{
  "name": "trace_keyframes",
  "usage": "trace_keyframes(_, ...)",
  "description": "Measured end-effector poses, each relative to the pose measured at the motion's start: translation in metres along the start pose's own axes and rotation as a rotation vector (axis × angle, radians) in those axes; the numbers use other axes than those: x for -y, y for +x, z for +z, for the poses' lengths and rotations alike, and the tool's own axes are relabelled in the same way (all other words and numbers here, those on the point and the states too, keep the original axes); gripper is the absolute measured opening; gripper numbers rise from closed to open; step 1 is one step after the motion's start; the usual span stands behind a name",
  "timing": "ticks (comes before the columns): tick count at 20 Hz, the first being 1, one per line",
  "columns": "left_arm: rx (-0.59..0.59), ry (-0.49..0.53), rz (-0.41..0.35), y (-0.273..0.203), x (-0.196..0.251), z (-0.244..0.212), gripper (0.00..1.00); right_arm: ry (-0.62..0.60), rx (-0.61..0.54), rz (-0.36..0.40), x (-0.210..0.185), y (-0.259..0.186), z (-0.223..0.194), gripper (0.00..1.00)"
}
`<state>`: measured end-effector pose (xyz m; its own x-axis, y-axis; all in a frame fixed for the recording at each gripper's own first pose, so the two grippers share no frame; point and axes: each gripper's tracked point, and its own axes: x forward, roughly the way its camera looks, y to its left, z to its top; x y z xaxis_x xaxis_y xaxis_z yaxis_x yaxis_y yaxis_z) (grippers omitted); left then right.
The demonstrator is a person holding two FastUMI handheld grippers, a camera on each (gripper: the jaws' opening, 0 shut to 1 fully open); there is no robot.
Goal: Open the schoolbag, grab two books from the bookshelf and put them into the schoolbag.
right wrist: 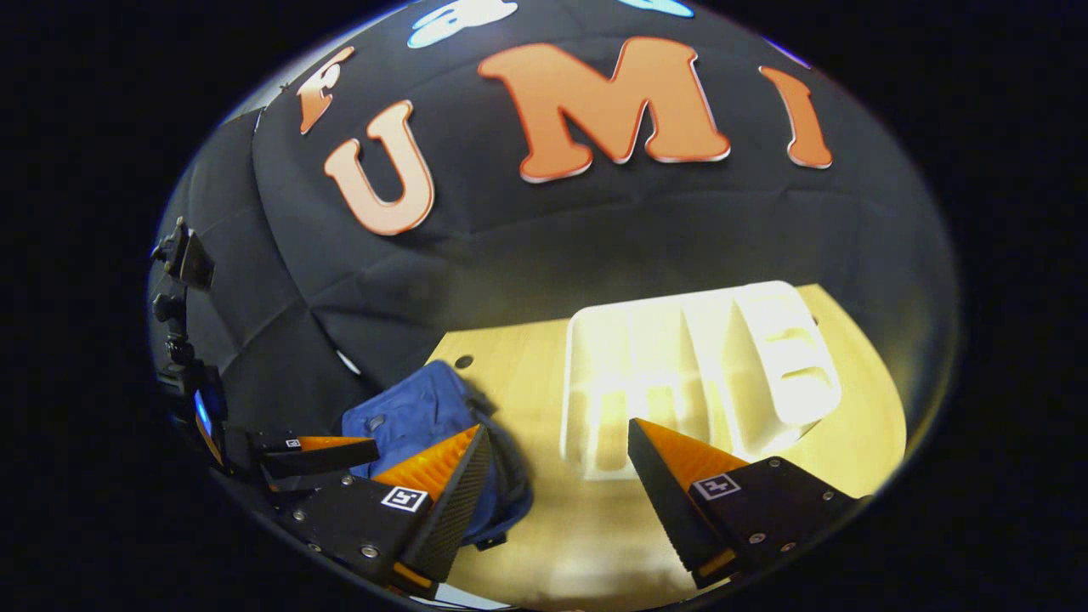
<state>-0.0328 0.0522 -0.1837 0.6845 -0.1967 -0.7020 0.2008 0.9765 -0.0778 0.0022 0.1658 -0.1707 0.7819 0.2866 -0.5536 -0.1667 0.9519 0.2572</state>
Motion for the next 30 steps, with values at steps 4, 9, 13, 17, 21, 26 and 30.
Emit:
trace_keyframes(4,0.176,-0.038,0.027,-0.007,0.027,0.046,0.94,-0.047,0.122,-0.097,0.046,-0.019,0.029,0.97)
trace_keyframes(9,0.440,-0.006,0.072,-0.034,0.060,0.103,0.96,-0.085,0.267,-0.191,0.076,-0.046,0.066,0.97)
trace_keyframes(13,0.619,-0.029,0.086,-0.058,0.077,0.132,0.96,-0.123,0.386,-0.223,0.082,-0.072,0.095,0.97)
trace_keyframes(17,0.748,-0.026,0.153,-0.084,0.074,0.142,0.94,-0.161,0.413,-0.235,0.085,-0.081,0.101,0.97)
trace_keyframes(21,0.806,-0.015,0.151,-0.100,0.091,0.145,0.94,-0.170,0.485,-0.250,0.087,-0.096,0.109,0.97)
trace_keyframes(26,0.934,0.007,0.216,-0.133,0.088,0.159,0.93,-0.155,0.554,-0.258,0.094,-0.110,0.117,0.97)
trace_keyframes(30,0.908,-0.007,0.215,-0.123,0.085,0.152,0.93,-0.151,0.538,-0.241,0.091,-0.106,0.111,0.97)
